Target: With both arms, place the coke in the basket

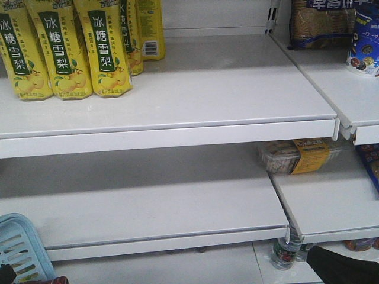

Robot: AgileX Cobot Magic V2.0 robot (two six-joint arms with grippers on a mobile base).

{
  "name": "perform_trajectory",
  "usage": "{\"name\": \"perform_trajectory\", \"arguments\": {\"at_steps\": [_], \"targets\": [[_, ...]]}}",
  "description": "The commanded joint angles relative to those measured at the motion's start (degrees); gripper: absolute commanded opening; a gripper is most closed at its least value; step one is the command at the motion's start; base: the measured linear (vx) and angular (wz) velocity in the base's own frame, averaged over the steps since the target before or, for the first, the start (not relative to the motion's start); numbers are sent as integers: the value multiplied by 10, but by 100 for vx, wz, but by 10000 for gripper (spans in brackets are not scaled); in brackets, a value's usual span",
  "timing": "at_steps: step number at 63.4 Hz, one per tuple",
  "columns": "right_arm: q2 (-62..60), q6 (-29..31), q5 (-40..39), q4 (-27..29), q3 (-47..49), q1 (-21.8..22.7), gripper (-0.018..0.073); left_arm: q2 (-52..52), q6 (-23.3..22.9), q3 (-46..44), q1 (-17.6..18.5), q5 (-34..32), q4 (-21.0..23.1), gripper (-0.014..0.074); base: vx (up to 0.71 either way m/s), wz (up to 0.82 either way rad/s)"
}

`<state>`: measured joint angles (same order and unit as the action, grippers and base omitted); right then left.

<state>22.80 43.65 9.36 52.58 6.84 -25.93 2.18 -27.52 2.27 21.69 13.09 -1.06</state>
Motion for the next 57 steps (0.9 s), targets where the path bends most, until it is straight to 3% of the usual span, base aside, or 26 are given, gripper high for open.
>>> {"name": "perform_trajectory", "arguments": {"at_steps": [1, 24, 44, 57], "targets": [[3, 2, -25, 6, 14, 3, -2, 2, 24, 1, -6, -80, -33, -6, 0, 0], [3, 2, -25, 6, 14, 3, -2, 2, 24, 1, -12, -80, -40, -6, 0, 0], [3, 2, -24, 6, 14, 3, -2, 2, 39, 1, -119, -76, -46, -6, 0, 0], [3, 2, -24, 6, 14, 3, -2, 2, 121, 1, -153, -77, -46, -6, 0, 0]]}}
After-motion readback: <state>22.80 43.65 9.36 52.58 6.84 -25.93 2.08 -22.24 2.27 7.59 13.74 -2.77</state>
